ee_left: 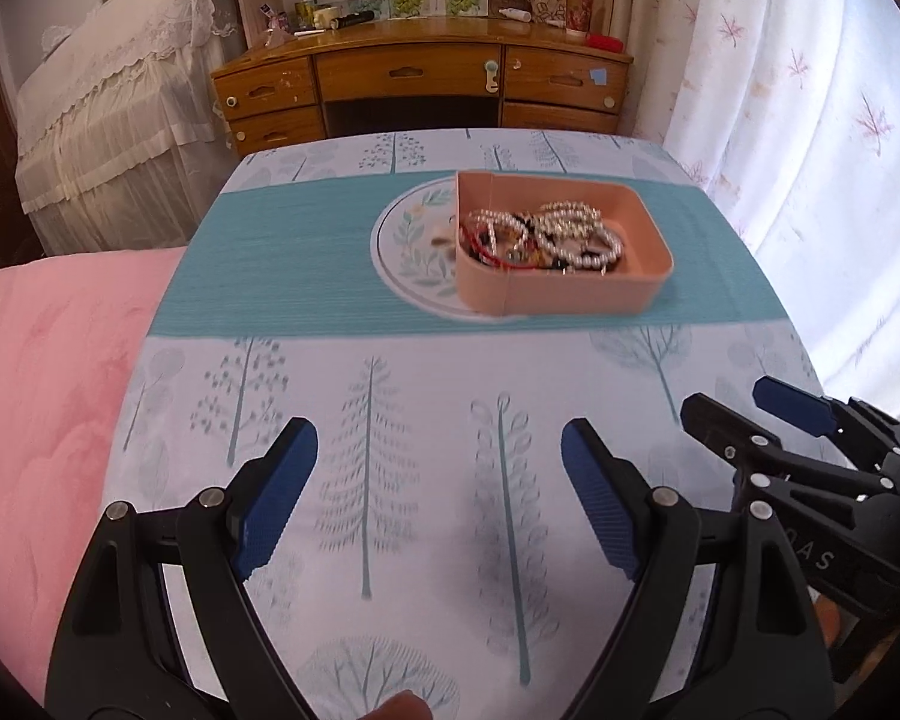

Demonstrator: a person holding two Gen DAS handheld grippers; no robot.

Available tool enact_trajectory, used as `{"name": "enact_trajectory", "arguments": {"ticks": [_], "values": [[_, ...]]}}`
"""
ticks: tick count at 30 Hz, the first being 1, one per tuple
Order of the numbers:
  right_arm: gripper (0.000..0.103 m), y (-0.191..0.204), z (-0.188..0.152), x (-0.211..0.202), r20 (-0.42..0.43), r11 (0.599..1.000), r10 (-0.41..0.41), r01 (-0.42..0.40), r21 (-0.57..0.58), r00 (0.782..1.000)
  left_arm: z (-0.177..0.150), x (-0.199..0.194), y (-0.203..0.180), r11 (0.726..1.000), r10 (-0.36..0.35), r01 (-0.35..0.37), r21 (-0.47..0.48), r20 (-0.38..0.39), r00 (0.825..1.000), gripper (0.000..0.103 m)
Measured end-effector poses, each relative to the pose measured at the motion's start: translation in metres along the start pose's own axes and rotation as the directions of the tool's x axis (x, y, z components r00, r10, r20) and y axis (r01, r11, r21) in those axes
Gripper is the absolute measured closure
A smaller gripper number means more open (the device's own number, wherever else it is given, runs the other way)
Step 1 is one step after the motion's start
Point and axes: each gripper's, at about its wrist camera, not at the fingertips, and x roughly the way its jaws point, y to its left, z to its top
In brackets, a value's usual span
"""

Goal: Organize jewelry

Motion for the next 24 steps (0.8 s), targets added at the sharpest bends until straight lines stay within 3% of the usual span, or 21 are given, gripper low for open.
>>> {"name": "enact_trajectory", "arguments": {"ticks": [10, 24], "values": [[0.025, 0.012, -0.069, -0.068, 0.078, 1.000, -0.009, 0.010, -0.006, 0.997, -0.057, -0.049, 0.006, 0.997, 0.039, -0.039, -0.060, 0.003, 0.999, 0.021], [0.024, 0.015, -0.086, -0.120, 0.154, 1.000, -0.019, 0.020, -0.006, 0.988, -0.069, -0.074, -0.004, 0.998, 0.050, -0.049, -0.049, 0.020, 0.999, 0.021]]}}
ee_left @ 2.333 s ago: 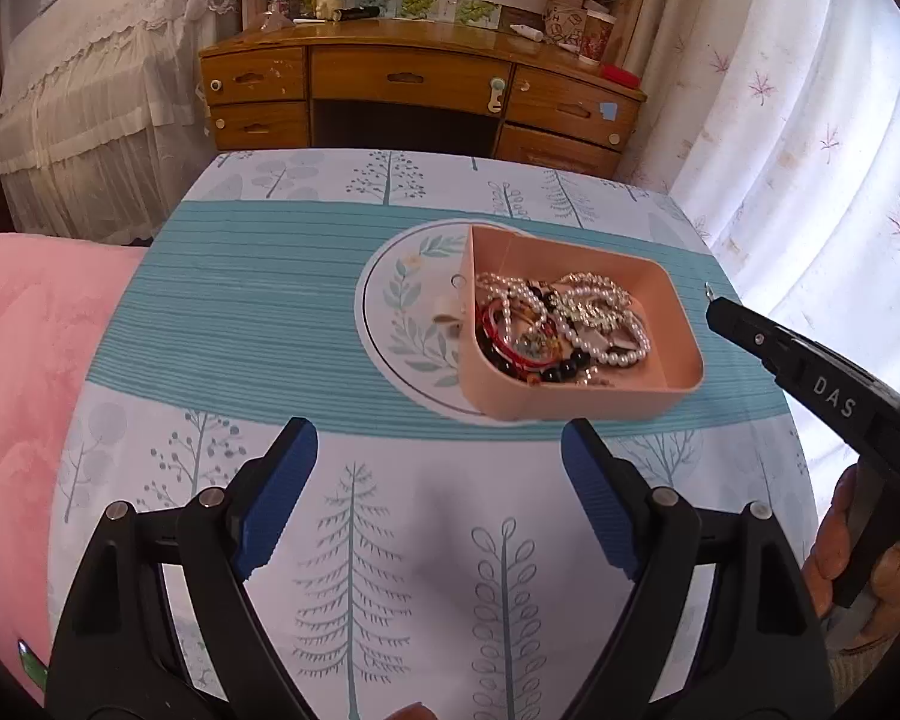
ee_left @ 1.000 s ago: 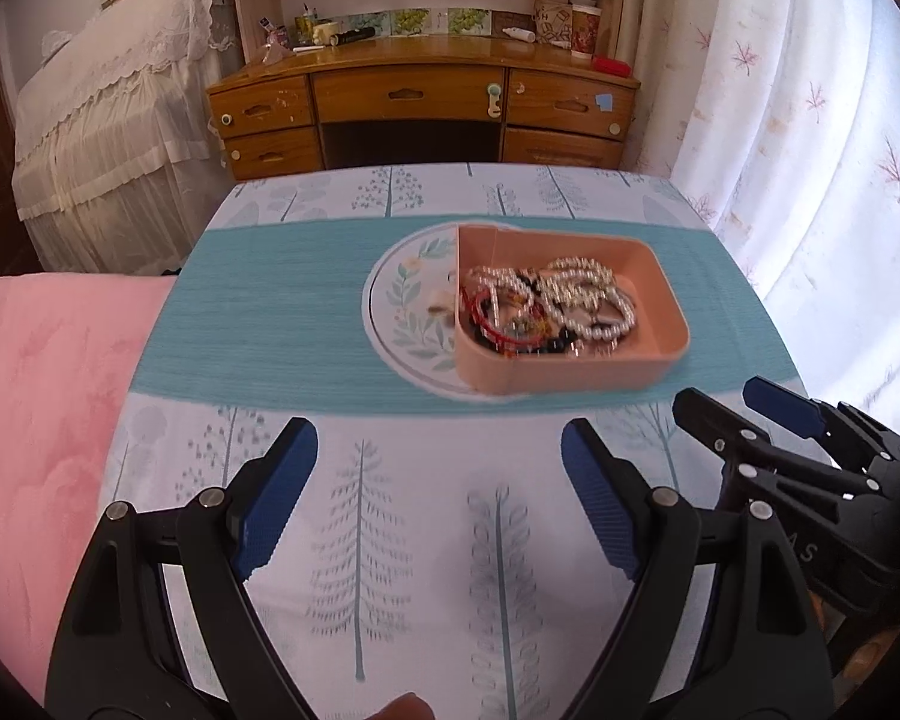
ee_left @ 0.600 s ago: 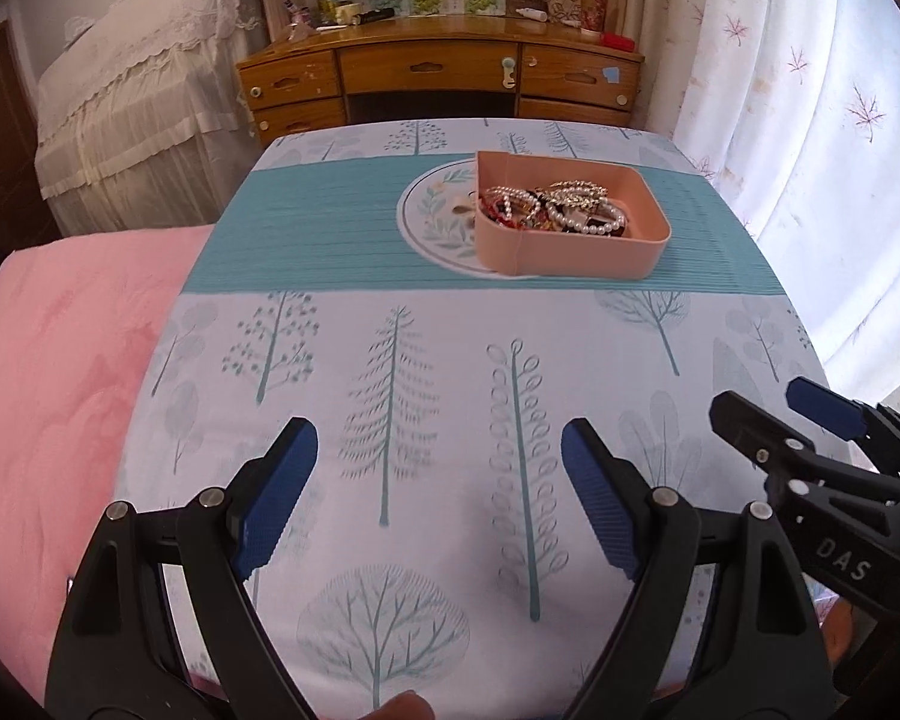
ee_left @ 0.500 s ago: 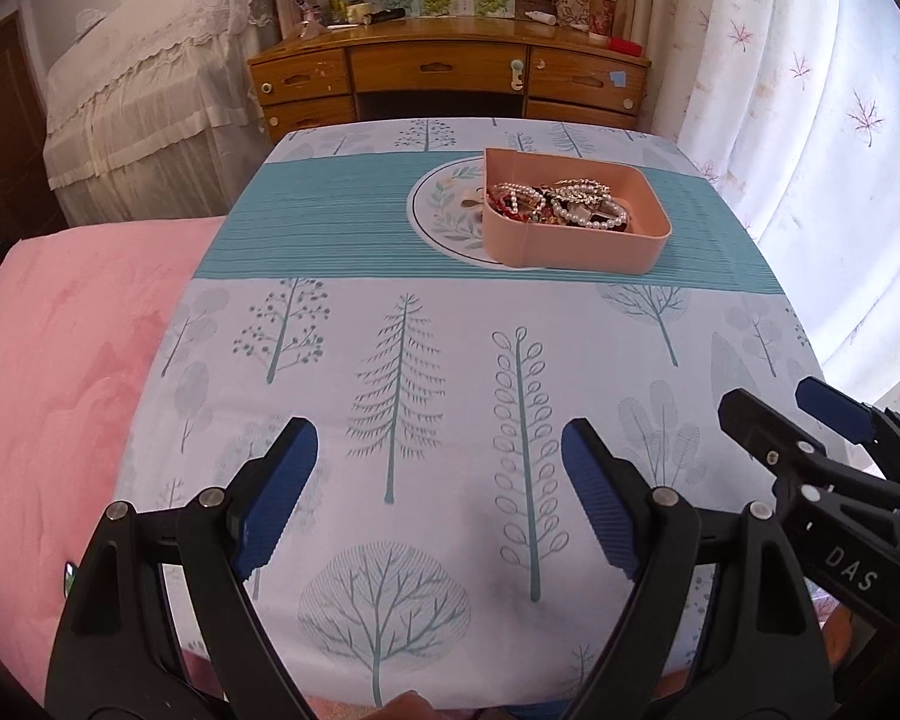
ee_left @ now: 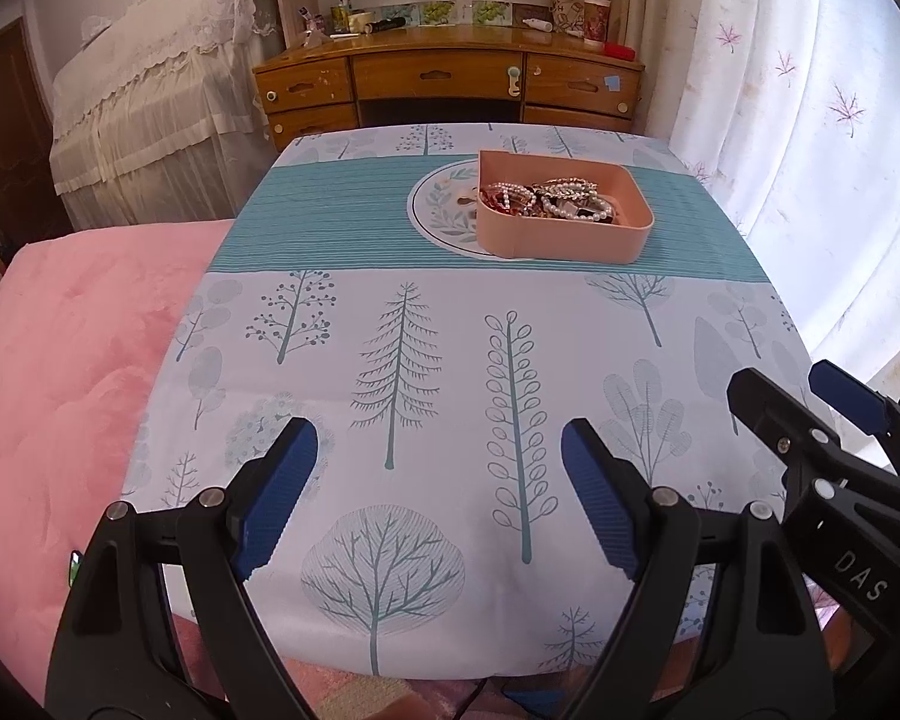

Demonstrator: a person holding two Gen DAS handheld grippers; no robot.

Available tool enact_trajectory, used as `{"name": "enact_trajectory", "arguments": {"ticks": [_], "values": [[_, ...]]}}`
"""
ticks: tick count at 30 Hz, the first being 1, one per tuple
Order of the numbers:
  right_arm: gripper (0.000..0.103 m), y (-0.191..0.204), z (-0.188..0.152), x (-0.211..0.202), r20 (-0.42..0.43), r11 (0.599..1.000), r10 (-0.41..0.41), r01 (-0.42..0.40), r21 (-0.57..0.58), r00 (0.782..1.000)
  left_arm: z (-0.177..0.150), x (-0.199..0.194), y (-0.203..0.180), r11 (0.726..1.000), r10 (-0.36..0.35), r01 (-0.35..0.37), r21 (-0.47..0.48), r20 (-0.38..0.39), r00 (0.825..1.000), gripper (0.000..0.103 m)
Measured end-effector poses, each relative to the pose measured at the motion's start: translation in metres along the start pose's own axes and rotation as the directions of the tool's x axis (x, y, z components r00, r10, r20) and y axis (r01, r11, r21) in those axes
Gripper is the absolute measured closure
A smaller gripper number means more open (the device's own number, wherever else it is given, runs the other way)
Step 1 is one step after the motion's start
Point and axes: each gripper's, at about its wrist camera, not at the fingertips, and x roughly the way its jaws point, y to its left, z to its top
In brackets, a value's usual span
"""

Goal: Organize jewelry

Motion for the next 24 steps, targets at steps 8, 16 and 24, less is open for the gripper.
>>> {"name": "enact_trajectory", "arguments": {"ticks": [8, 16, 24], "values": [[0.023, 0.001, 0.000, -0.011, 0.017, 1.000, -0.004, 0.004, -0.011, 1.000, -0.003, -0.012, 0.002, 1.000, 0.008, -0.007, -0.010, 0.011, 1.000, 0.021], [0.023, 0.006, -0.004, -0.020, 0.021, 1.000, -0.002, 0.002, -0.023, 1.000, -0.005, -0.020, 0.004, 1.000, 0.018, -0.018, -0.020, 0.017, 1.000, 0.021], [0.023, 0.004, -0.006, -0.022, 0.021, 1.000, -0.002, 0.003, -0.022, 1.000, -0.007, -0.021, 0.003, 1.000, 0.017, -0.017, -0.019, 0.018, 1.000, 0.021]]}}
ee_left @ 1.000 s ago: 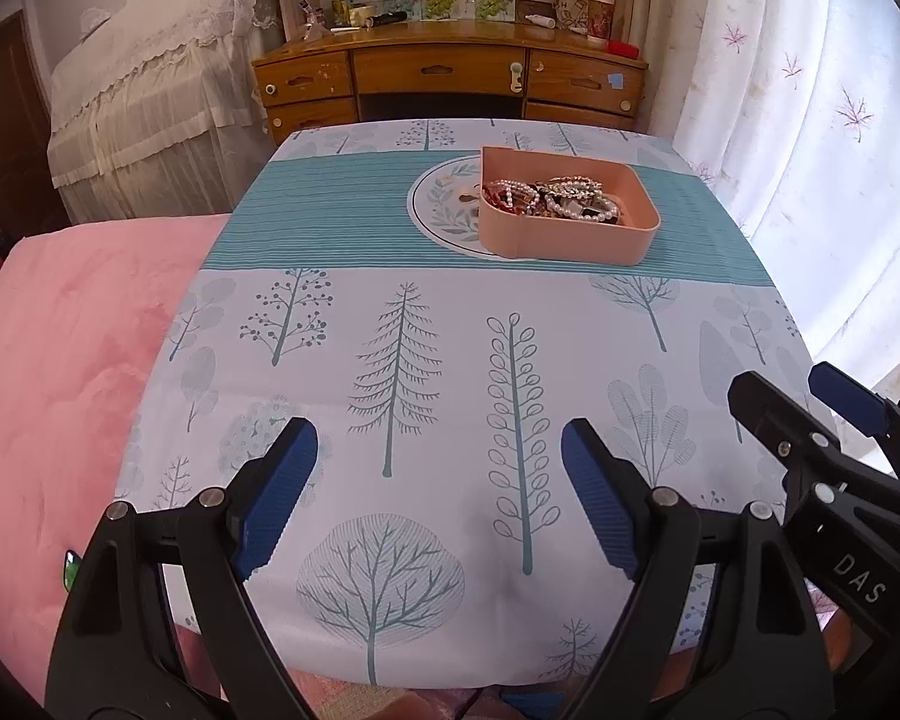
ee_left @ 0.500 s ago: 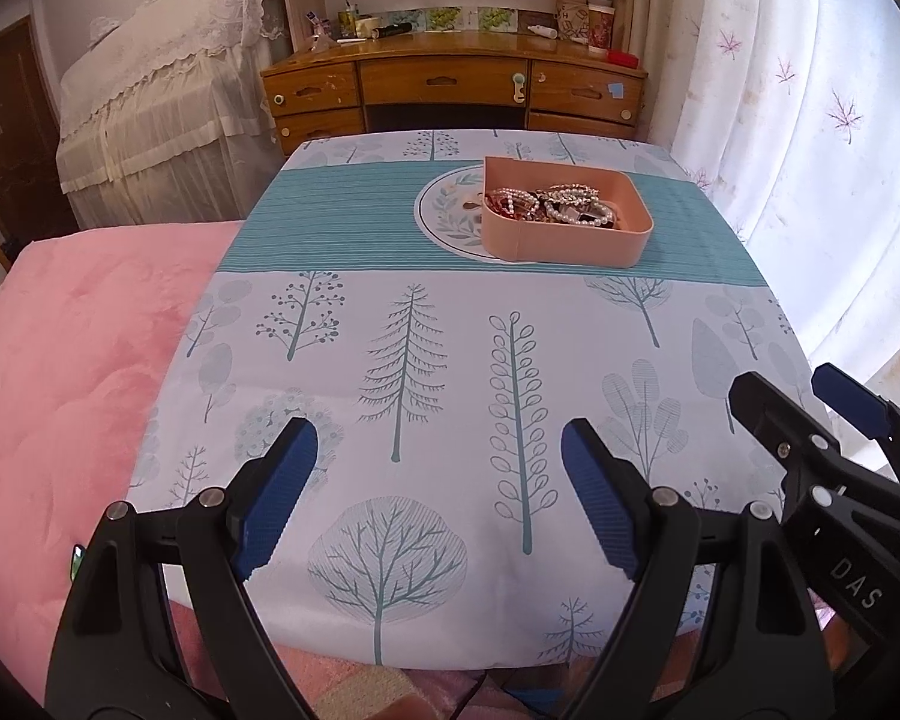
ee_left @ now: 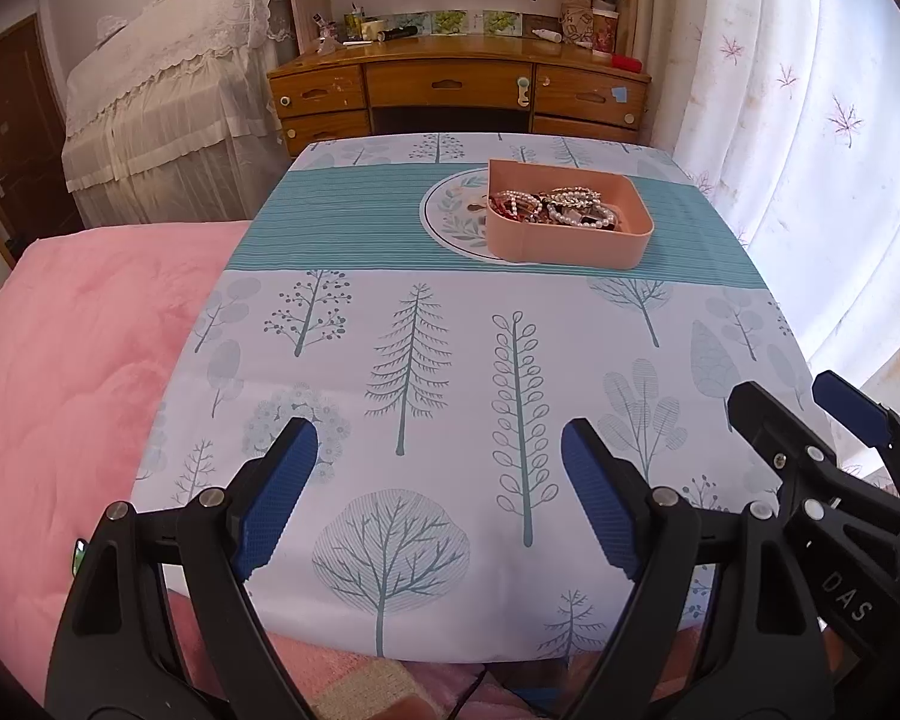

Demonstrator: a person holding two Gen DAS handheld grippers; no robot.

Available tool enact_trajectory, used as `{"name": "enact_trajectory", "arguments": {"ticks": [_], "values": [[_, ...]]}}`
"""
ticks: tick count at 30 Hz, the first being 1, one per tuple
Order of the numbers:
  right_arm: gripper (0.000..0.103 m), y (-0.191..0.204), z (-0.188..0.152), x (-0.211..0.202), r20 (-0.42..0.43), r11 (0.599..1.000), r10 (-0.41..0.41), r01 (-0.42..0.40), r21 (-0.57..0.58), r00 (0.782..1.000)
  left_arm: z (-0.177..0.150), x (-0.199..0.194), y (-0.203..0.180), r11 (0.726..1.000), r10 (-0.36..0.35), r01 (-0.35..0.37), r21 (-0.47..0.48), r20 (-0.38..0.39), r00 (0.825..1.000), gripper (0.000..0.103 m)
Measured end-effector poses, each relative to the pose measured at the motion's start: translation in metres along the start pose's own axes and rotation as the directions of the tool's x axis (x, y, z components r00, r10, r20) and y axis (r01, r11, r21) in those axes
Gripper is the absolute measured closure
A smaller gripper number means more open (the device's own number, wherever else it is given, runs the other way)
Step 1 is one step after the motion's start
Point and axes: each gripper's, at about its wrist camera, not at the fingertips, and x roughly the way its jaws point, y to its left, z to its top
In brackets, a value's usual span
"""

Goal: Organize jewelry

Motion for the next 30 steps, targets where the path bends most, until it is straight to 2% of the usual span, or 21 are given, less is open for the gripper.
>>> {"name": "enact_trajectory", "arguments": {"ticks": [30], "values": [[0.023, -0.0066, -0.0003, 0.0041, -0.008, 1.000, -0.002, 0.002, 0.000, 1.000, -0.0014, -0.0003, -0.0004, 1.000, -0.001, 0.001, 0.000, -0.001, 1.000, 0.021]]}}
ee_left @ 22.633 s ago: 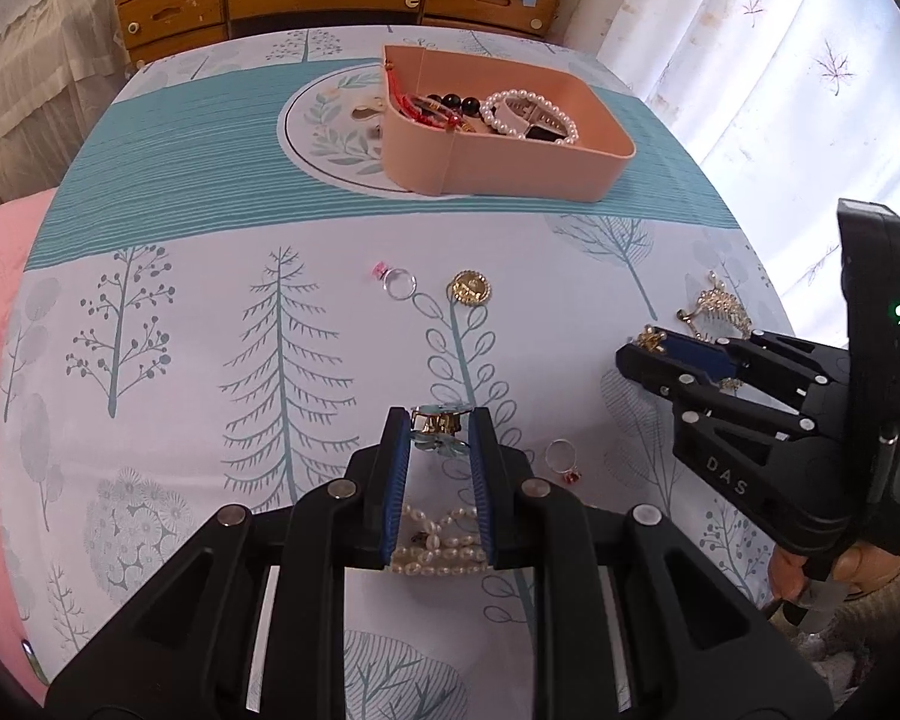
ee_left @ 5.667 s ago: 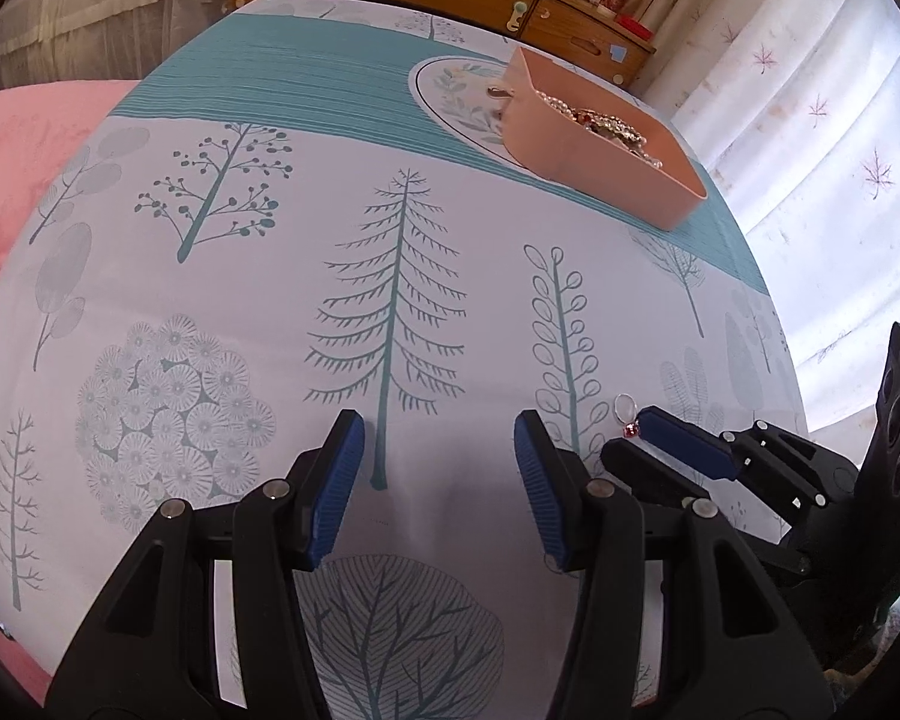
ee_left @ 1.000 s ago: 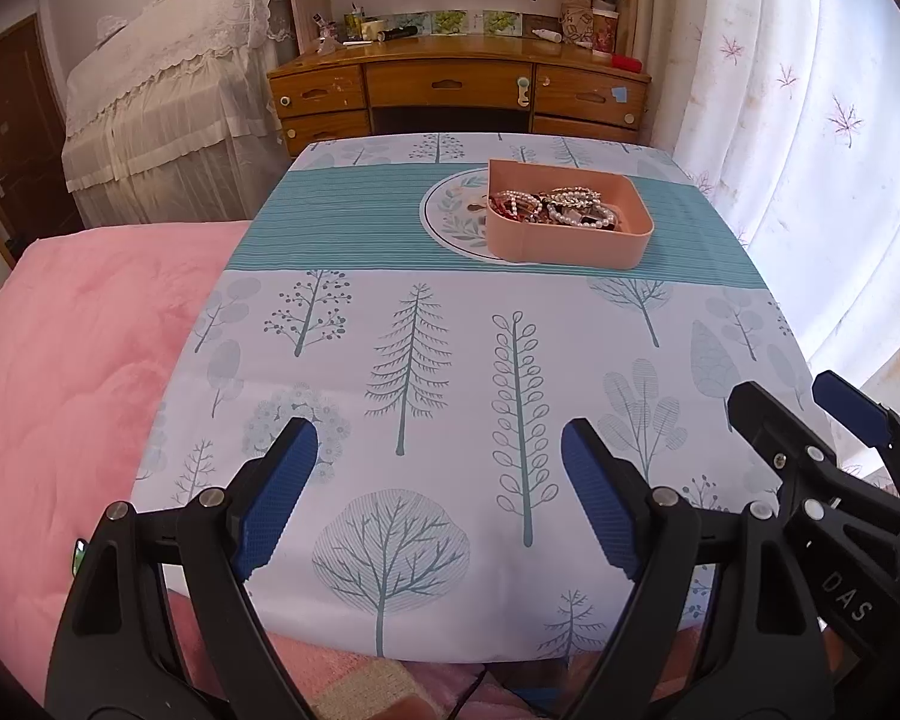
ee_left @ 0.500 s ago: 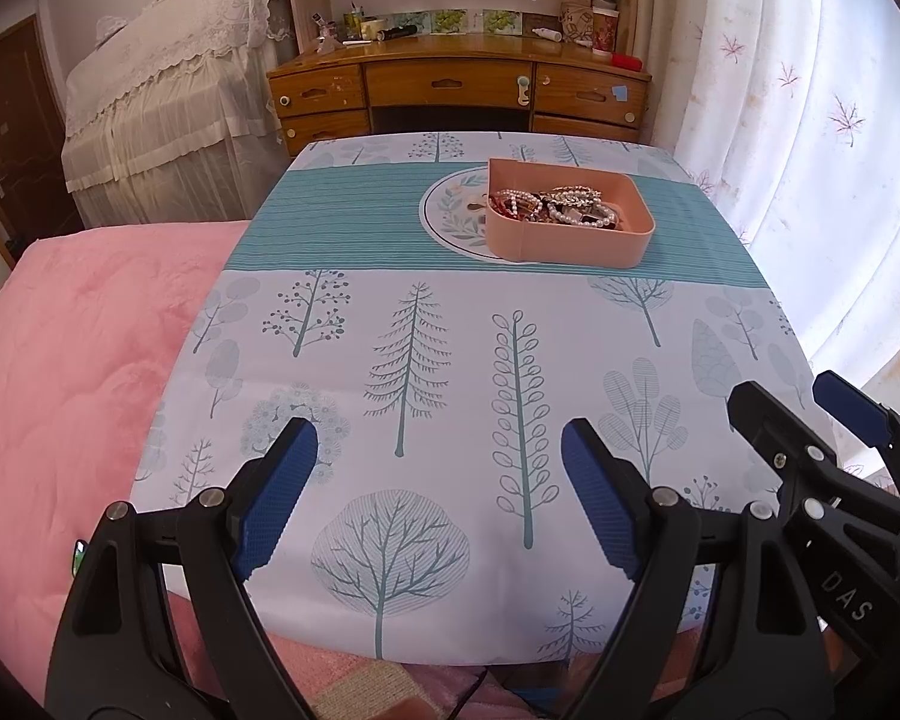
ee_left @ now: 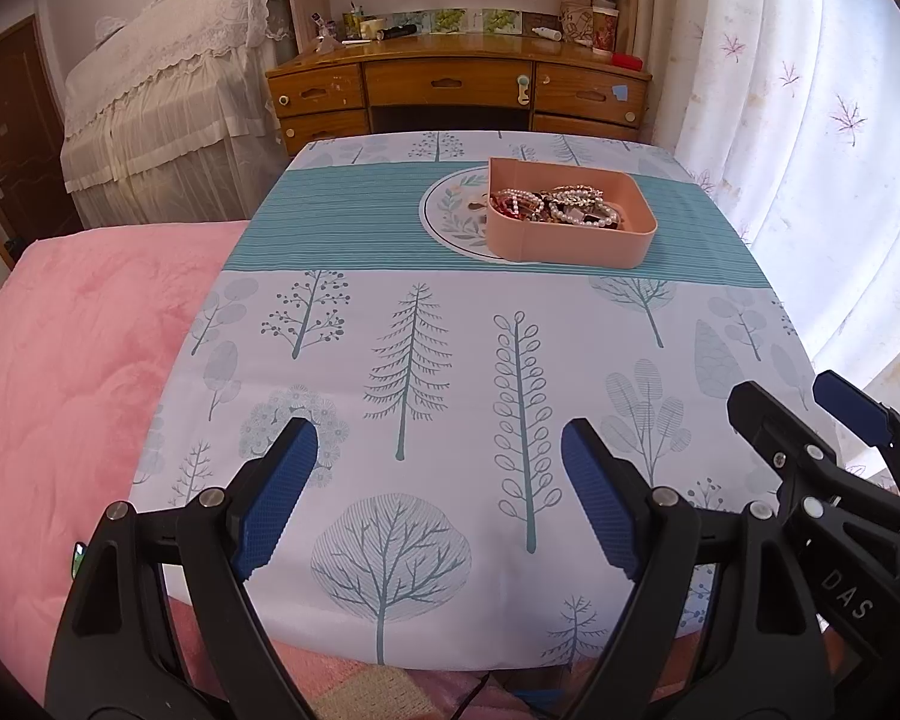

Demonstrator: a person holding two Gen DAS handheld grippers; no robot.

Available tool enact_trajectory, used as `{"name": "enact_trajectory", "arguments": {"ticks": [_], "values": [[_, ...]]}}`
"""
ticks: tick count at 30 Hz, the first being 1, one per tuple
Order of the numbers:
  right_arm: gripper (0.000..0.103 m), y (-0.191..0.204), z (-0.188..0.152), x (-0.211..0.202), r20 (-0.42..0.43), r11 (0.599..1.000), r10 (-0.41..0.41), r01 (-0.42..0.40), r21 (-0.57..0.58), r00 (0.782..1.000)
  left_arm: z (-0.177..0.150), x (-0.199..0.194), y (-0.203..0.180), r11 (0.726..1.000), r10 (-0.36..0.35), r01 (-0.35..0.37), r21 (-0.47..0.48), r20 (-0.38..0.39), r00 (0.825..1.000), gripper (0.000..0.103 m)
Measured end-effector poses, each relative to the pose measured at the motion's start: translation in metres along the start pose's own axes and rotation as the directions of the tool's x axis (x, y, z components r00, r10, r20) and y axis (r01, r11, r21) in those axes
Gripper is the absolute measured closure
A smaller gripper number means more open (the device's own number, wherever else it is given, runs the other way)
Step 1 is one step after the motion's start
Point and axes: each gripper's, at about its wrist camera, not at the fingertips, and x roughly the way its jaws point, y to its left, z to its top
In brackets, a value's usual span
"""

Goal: Organize jewelry

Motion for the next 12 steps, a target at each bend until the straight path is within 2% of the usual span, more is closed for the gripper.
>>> {"name": "enact_trajectory", "arguments": {"ticks": [12], "values": [[0.023, 0.004, 0.002, 0.016, -0.024, 1.000, -0.018, 0.017, -0.013, 1.000, 0.004, 0.016, 0.009, 1.000, -0.013, 0.013, -0.008, -0.028, 1.000, 0.021]]}}
